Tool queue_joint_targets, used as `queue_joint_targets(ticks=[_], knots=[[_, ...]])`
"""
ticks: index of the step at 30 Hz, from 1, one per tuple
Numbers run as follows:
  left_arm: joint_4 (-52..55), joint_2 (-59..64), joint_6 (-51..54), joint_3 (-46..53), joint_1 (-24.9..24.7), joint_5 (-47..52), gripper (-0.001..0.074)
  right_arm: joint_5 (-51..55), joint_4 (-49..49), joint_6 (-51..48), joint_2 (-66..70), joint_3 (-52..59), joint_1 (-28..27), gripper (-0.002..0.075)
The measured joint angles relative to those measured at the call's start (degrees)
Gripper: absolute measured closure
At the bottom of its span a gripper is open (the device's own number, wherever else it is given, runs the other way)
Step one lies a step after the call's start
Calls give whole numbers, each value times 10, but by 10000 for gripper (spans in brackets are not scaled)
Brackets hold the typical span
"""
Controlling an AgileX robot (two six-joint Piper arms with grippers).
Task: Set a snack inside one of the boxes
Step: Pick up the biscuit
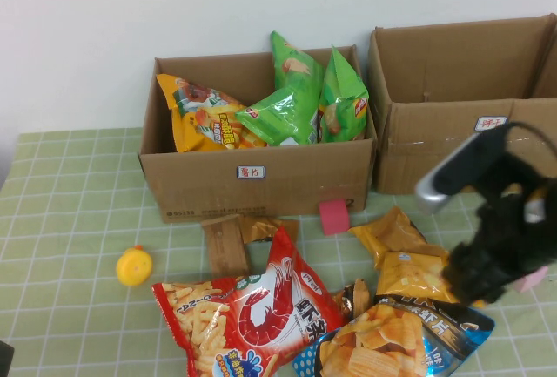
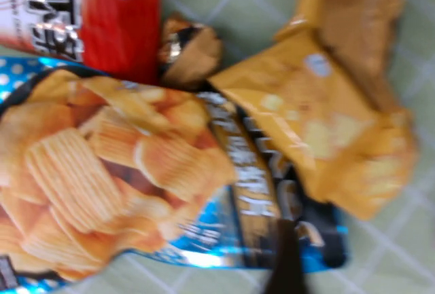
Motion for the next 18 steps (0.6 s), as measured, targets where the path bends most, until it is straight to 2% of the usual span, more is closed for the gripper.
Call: queue_joint_targets(ticks=[1, 2, 5, 18], knots=[[-1, 0, 0, 0, 0, 1, 736, 9, 6, 0, 26, -14, 0, 215], [-3, 0, 0, 0, 0, 2, 736, 16, 10, 0, 49, -27, 0, 177], [-7, 0, 0, 0, 0, 2, 736, 29, 17, 0, 115, -66, 0, 116], [-15, 0, 0, 0, 0, 24, 736, 54, 18, -19, 299, -191, 0, 93]])
